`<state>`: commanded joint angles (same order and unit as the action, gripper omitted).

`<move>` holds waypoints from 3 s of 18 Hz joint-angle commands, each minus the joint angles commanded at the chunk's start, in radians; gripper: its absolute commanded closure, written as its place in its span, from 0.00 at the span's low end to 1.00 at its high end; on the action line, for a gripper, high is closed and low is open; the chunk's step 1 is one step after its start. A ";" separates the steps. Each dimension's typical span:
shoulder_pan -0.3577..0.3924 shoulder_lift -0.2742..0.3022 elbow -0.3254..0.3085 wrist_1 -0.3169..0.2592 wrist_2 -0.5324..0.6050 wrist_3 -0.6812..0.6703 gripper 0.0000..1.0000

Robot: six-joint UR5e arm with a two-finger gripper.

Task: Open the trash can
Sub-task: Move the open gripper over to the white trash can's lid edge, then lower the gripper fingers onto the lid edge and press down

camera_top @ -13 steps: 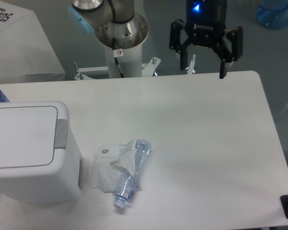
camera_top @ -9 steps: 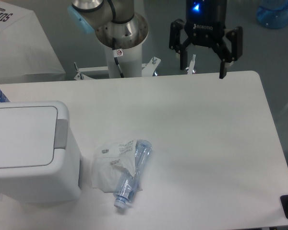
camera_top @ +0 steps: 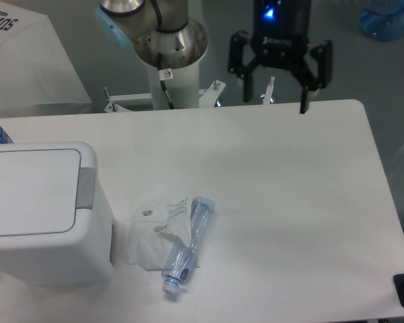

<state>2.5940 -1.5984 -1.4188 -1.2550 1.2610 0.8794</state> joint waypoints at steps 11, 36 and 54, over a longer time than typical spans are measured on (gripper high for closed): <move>-0.160 -0.006 -0.114 0.112 -0.051 -0.469 0.00; -0.279 -0.115 -0.140 0.213 -0.155 -0.678 0.00; -0.295 -0.140 -0.141 0.213 -0.153 -0.678 0.00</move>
<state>2.2994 -1.7380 -1.5600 -1.0416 1.1075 0.2010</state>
